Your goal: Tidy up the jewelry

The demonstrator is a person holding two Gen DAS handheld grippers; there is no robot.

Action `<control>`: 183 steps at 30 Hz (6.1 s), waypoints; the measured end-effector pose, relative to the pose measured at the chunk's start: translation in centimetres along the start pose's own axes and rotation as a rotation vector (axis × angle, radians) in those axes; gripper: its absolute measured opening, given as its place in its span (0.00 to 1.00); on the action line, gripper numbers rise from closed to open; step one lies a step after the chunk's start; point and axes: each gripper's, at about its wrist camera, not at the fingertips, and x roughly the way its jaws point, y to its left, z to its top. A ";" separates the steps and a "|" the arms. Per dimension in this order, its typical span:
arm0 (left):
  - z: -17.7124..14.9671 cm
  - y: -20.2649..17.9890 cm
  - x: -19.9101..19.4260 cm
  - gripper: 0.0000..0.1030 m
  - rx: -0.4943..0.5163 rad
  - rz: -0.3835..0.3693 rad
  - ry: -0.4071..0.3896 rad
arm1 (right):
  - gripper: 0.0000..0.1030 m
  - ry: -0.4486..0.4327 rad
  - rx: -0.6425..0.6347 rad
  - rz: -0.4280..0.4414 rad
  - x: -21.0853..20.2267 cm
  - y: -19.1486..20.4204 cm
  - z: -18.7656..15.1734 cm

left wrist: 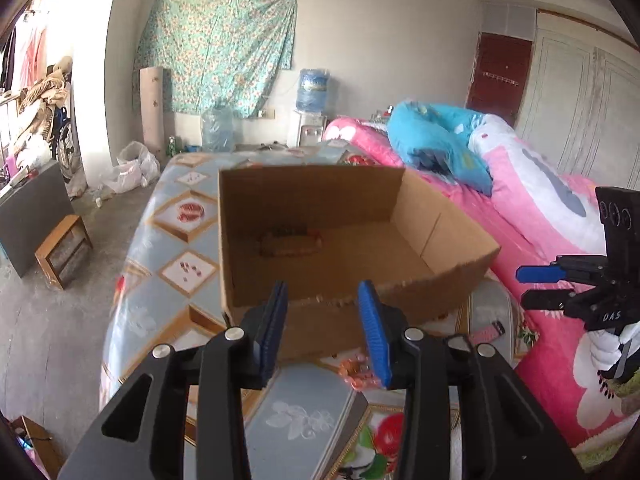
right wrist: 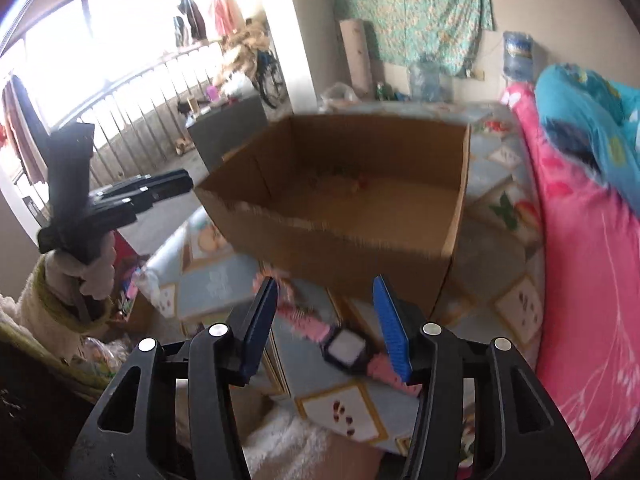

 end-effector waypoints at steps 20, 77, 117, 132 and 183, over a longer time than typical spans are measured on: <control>-6.6 -4.5 8.6 0.35 0.076 0.033 0.219 | 0.51 0.232 -0.423 -0.212 8.2 2.5 -3.7; -8.1 -11.5 8.7 0.37 0.426 -0.069 0.146 | 0.46 0.511 -0.256 0.127 5.4 -10.3 7.3; -4.0 -12.1 12.3 0.03 0.403 -0.108 0.154 | 0.01 0.171 -0.350 -0.267 -1.2 -17.1 8.0; 0.5 -10.3 3.3 0.03 0.387 -0.098 -0.025 | 0.01 0.011 -0.344 -0.298 -4.6 -8.0 10.7; 6.2 1.1 0.9 0.49 0.074 -0.124 -0.012 | 0.31 -0.013 -0.022 -0.115 -3.4 -8.9 19.0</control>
